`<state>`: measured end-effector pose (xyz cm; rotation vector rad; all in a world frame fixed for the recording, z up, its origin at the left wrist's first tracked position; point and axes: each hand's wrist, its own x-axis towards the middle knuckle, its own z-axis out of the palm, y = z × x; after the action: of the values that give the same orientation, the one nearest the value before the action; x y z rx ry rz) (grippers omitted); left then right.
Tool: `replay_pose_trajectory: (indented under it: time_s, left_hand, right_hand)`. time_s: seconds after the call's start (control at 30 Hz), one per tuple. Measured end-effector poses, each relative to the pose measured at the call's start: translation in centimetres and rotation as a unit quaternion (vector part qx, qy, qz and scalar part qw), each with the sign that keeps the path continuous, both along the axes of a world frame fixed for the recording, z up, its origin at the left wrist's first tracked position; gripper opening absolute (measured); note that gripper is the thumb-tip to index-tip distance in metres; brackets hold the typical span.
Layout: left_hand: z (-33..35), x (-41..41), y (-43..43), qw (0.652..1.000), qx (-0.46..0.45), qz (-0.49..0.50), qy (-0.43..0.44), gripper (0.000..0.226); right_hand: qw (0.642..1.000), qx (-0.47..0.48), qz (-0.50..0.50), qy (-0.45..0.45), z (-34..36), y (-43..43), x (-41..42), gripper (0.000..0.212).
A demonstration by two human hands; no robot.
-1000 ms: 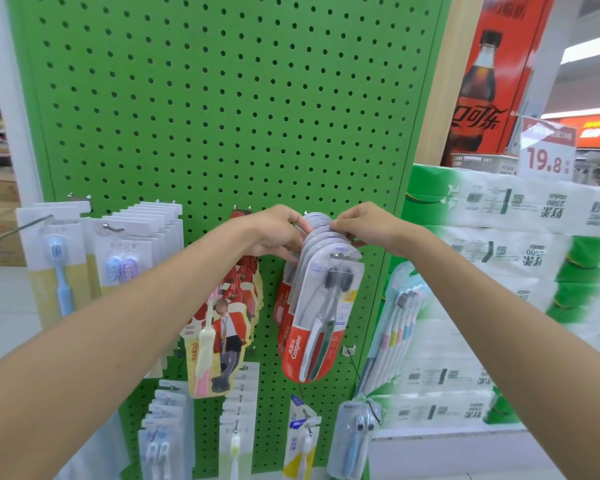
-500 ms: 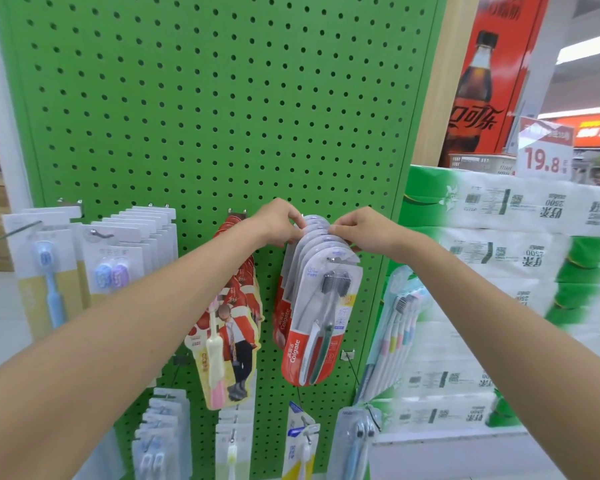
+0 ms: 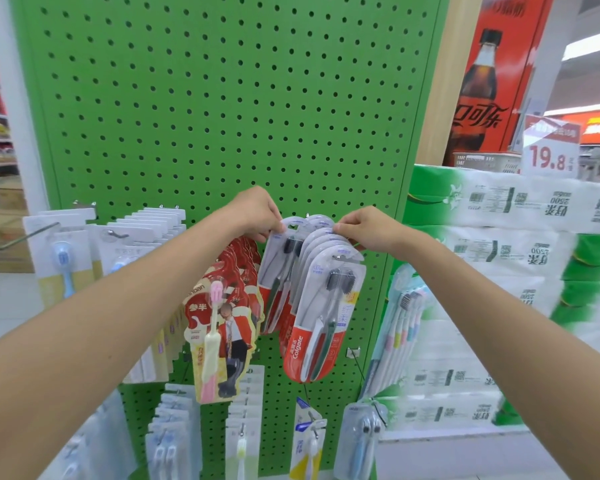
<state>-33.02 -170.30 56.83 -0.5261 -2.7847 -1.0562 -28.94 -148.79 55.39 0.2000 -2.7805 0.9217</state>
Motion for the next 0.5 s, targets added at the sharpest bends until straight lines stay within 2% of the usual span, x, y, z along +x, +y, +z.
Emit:
replay_pose_trajectory:
  time_s: [0.13, 0.27, 0.33, 0.5]
  left_hand:
    - [0.4, 0.8, -0.1, 0.999, -0.013, 0.008, 0.034, 0.005]
    - [0.5, 1.5, -0.3, 0.998, -0.011, 0.021, 0.054, 0.005]
    - [0.3, 1.6, -0.6, 0.997, 0.003, 0.036, 0.064, 0.008]
    - [-0.9, 2.2, -0.5, 0.990, 0.055, 0.096, 0.089, 0.011]
  right_hand:
    - [1.000, -0.011, -0.010, 0.004, 0.3, -0.4, 0.1, 0.043]
    - [1.000, 0.000, -0.003, 0.008, 0.3, -1.1, 0.5, 0.039]
    - [1.000, 0.011, -0.008, 0.013, 0.3, -1.5, 0.7, 0.044]
    - [0.997, 0.057, -0.009, 0.051, 0.3, -2.4, 1.1, 0.033]
